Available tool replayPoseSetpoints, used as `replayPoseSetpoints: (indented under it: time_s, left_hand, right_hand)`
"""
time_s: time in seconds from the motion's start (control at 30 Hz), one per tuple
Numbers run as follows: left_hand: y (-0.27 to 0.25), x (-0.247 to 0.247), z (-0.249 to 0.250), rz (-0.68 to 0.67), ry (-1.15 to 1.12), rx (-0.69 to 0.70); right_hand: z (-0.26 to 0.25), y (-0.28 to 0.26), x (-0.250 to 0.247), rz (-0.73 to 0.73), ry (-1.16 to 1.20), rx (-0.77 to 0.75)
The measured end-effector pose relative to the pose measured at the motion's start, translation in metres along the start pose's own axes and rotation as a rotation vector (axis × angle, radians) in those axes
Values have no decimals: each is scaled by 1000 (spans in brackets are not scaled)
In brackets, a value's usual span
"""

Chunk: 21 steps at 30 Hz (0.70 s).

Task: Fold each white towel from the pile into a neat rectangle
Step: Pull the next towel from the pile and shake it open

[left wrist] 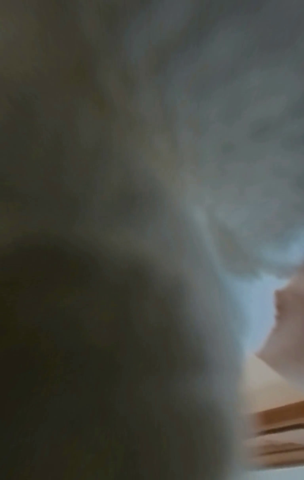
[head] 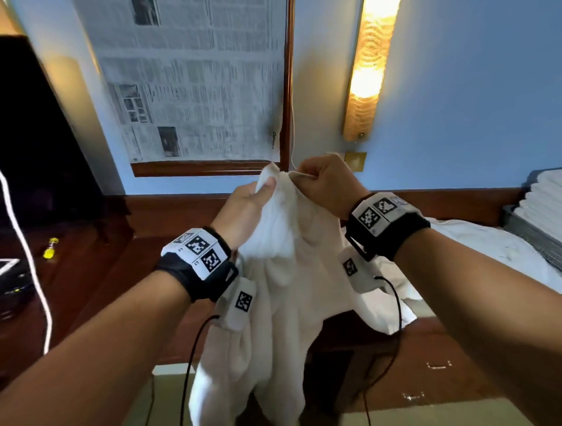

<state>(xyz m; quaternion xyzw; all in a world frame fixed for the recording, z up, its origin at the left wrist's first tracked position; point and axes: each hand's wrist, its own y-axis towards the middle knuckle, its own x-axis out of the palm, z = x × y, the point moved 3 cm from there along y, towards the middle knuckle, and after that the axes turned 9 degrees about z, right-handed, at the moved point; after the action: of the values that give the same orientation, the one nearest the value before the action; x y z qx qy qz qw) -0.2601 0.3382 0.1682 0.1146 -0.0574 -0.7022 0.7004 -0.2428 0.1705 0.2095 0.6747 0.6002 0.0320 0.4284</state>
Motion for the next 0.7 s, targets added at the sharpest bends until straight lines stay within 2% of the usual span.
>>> replayPoseSetpoints:
  time_s: [0.1,0.17,0.23,0.37,0.47,0.57,0.7]
  left_hand:
    - [-7,-39,13,102,90,68]
    - [-16,-62,26,113,171,144]
    - [-22,-81,34,107,218,216]
    - [-29,-113,36,85,252,364]
    - [-36,-135,28,95,242,388]
    - [-46,-149,21,91,248,396]
    - [-63,-156,26,44,240,361]
  right_hand:
    - [-22,-31,8,-134,-33,40]
    - [-21,-56,20,-255,-86,111]
    - [-13,-79,33,-279,-110,223]
    - [19,-126,41,-211,-240,400]
    - [44,-161,32,-154,-232,482]
    - [47,-186,28,-137,-190,533]
    - [36,-184,24,31,-136,551]
